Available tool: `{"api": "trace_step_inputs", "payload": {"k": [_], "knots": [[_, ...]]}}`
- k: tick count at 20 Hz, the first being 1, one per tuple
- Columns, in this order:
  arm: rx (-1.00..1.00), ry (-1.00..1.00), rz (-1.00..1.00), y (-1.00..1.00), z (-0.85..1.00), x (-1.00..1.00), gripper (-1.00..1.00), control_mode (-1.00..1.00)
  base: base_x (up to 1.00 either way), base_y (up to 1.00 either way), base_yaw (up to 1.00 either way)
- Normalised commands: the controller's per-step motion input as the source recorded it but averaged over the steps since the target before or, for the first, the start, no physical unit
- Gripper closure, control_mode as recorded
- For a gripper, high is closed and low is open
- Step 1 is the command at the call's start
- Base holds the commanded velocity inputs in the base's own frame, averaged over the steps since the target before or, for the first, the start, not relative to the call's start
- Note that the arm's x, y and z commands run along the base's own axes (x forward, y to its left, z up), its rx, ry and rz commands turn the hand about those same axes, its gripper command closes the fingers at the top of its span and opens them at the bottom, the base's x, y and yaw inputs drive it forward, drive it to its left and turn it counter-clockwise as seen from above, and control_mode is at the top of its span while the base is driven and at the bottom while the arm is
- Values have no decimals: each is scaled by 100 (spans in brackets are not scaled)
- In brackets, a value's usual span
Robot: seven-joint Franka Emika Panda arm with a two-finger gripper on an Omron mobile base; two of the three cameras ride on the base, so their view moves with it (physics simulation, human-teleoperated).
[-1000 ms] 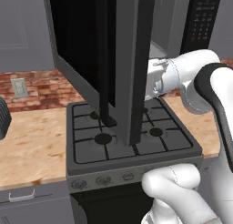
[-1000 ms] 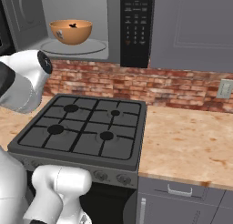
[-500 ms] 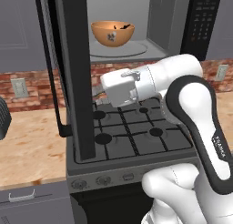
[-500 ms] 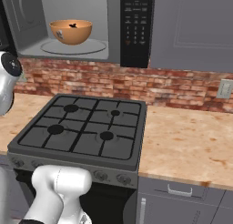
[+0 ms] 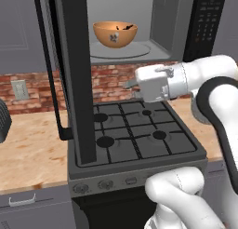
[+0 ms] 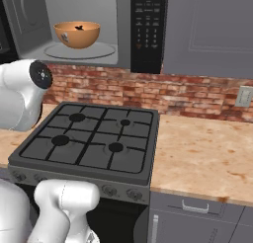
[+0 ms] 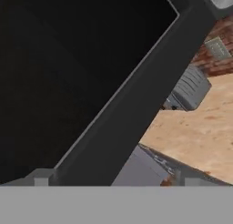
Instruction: The microwave is finished heating the fish and bell pepper. Take the bowl containing the food and place it on the dining counter.
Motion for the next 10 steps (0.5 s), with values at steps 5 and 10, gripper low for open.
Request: {"api": "trace_step_inputs", "payload": {"k": [5, 10], "knots": [[0, 6, -30, -100, 12, 43, -100, -100, 0, 0, 0], [0, 18, -32, -100, 19, 38, -100, -100, 0, 0, 0]]}}
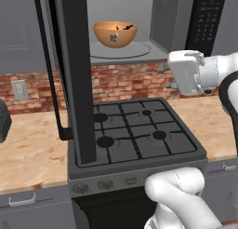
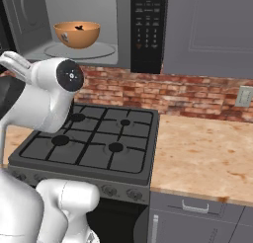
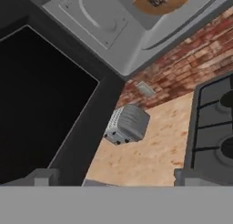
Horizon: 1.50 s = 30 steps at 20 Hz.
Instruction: The microwave is finished heating the fish and bell pepper. Take the bowl containing the food and place it on the dining counter.
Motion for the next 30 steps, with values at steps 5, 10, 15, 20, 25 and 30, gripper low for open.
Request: {"api": "trace_step_inputs", "payload": {"k": [5, 10, 15, 20, 25, 30], "knots": [[0, 32, -37, -100, 28, 38, -100, -100, 0, 0, 0], [0, 7, -18, -33, 4, 19, -100, -100, 0, 0, 0], [0, -3, -6, 8, -11, 67, -100, -100, 0, 0, 0], [0, -4, -18, 24, -10, 98, -100, -100, 0, 0, 0], [5, 0, -19, 6, 7, 100, -100, -100, 0, 0, 0], [10, 1, -9, 0, 55, 81, -100, -100, 0, 0, 0]]}}
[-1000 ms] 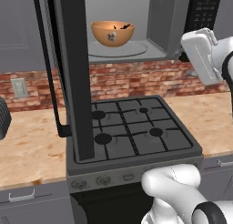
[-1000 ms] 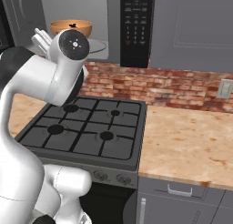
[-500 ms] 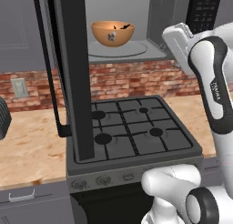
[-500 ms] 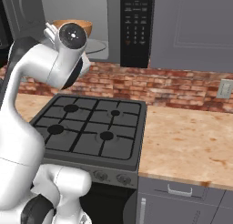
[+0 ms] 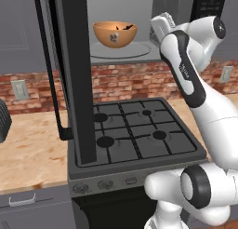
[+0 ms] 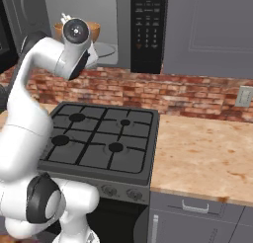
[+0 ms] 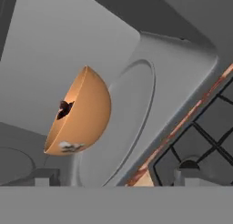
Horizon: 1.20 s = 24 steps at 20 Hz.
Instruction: The microwave is finished heating the fish and bell pepper. Take the bowl containing the food and place it on the dining counter.
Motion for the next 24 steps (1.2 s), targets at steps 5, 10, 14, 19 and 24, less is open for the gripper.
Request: {"api": "trace_step_inputs", "payload": {"k": [5, 10, 14, 19, 24], "knots": [[6, 7, 0, 3, 34, 54, -100, -100, 0, 0, 0], [0, 22, 13, 5, 0, 43, -100, -100, 0, 0, 0], [0, 7, 10, 4, 0, 7, -100, -100, 0, 0, 0], [0, 0, 0, 18, -5, 19, -100, -100, 0, 0, 0], [0, 0, 0, 36, -6, 35, -100, -100, 0, 0, 0]]}}
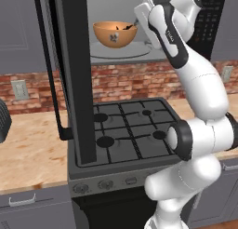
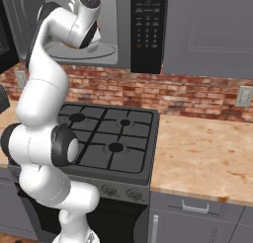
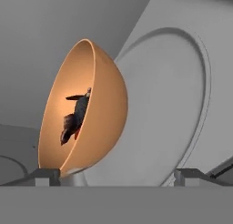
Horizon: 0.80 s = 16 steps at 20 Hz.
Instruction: The microwave is finished heating the fish and bell pepper. Take the bowl containing the food and place it on the dining counter.
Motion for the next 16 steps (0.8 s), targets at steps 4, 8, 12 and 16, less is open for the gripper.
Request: {"api": "trace_step_inputs", "payload": {"k": [4, 8, 12, 16], "knots": [[0, 0, 0, 45, -4, 35, -100, -100, 0, 0, 0], [0, 0, 0, 39, -7, 32, -100, -100, 0, 0, 0], [0, 0, 0, 32, -5, 32, -100, -100, 0, 0, 0], [0, 0, 0, 27, -4, 30, -100, -100, 0, 0, 0]]}}
